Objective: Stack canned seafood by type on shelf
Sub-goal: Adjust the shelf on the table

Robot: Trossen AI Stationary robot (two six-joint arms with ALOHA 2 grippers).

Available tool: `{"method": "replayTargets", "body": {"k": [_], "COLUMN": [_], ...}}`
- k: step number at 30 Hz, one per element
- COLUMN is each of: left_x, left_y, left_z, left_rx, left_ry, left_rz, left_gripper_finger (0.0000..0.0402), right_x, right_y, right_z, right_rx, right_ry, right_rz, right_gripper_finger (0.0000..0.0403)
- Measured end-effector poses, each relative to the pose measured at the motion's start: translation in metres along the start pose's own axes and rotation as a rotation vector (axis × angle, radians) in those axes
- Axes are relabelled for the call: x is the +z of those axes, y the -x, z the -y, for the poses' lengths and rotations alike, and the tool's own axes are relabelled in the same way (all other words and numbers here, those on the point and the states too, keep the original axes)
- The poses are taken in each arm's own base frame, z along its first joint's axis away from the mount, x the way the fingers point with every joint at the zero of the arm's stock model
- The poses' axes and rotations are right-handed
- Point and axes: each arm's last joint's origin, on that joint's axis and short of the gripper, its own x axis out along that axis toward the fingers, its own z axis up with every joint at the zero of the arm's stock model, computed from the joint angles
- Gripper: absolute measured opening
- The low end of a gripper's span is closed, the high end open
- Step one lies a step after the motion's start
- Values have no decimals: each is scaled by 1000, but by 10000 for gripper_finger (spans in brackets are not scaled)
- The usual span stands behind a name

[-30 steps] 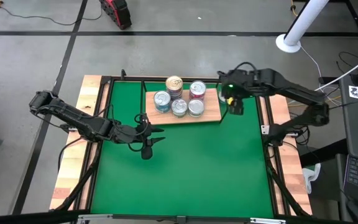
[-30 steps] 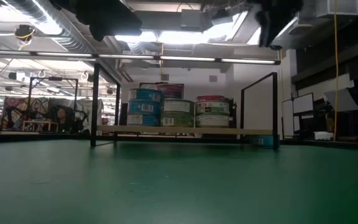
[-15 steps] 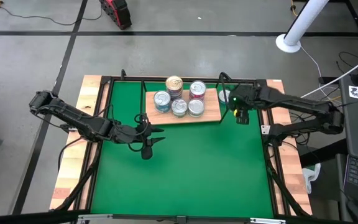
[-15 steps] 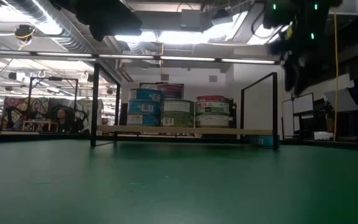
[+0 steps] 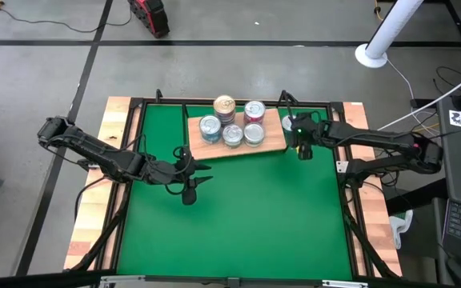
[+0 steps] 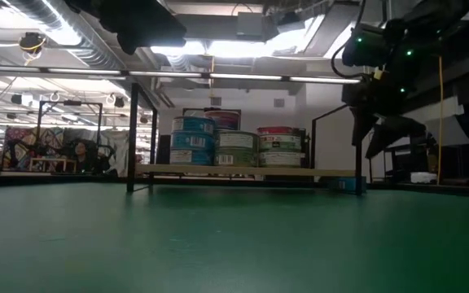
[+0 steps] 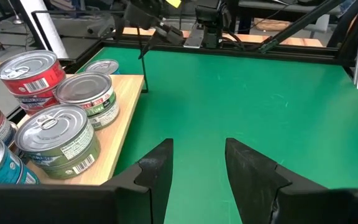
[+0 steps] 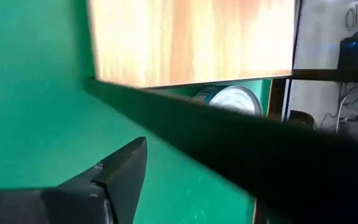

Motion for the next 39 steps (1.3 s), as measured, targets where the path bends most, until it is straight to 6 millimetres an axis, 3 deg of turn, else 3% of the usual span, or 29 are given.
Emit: {"method": "replayTargets", "body": {"k": [11,22,33,39], "left_x": [0,-1,-38,-59], "left_y": [0,0,3,-1], "left_z": [0,-1,-26,-40], "left_rx": [0,42,328,403], "left_ry": [0,37,146,180], "left_rz": [0,-5,-265,-310], "left_gripper_finger": [141,141,141,141], "right_x": [4,11,12,12], "right_y": [-1,-1,0,0], "right_z": [1,3,3,3], "right_rx": [183,235,259,260], "right_ry": [-100,-224,-248,-248], "right_rz": [182,277,295,295], "right_gripper_finger": [269,269,269,269]}}
